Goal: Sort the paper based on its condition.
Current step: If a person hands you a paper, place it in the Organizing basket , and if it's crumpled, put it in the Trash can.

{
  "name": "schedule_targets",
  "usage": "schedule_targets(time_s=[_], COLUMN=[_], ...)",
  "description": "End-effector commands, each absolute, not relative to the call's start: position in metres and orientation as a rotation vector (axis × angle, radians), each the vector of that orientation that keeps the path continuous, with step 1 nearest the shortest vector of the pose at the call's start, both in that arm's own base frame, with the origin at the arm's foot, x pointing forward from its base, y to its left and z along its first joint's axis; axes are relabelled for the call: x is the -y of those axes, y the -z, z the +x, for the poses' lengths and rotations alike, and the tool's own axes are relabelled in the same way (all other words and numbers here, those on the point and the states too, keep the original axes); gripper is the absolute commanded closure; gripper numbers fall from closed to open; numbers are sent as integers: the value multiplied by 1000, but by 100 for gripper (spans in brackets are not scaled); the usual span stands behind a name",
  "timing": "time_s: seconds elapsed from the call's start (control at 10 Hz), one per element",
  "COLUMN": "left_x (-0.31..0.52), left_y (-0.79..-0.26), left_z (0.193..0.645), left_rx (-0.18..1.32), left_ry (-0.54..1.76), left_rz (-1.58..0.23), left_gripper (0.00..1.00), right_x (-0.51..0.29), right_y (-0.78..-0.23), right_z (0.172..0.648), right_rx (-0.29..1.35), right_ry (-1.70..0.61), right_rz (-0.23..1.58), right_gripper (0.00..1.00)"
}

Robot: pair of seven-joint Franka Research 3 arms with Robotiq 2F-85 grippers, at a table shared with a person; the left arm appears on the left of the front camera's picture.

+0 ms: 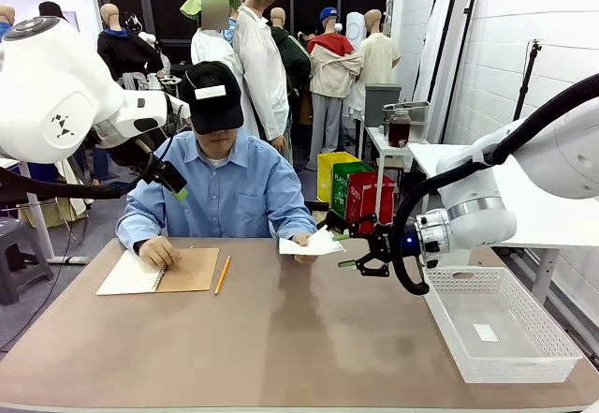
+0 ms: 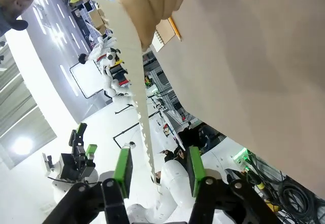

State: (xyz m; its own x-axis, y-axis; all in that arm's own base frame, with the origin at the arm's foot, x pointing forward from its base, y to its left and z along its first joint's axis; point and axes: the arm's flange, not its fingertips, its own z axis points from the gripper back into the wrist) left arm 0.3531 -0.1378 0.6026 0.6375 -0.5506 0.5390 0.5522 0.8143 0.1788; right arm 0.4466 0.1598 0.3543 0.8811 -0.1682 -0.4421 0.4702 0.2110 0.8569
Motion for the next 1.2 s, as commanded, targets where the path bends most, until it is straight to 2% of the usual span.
schedule_targets(time_s=[0.0,0.4,0.6,0.7,1.1], left_x=[137,137,137,137,137], left_y=[-604,-604,-604,-604,-604], left_z=[353,353,353,353,353], left_rx=[617,617,617,617,617], left_ry=[636,636,636,636,636], left_rz=[-5,-5,-5,-5,-5], left_gripper=[0,0,0,0,0], right_x=[-161,-140,-137,-139,-143], right_y=[-350,-353,-352,-351,-352], right_z=[452,450,449,450,452], right_rx=[-255,-196,-196,-204,-256], right_ry=[446,491,492,491,475], right_rz=[1341,1361,1356,1365,1397], right_gripper=[48,82,95,100,100])
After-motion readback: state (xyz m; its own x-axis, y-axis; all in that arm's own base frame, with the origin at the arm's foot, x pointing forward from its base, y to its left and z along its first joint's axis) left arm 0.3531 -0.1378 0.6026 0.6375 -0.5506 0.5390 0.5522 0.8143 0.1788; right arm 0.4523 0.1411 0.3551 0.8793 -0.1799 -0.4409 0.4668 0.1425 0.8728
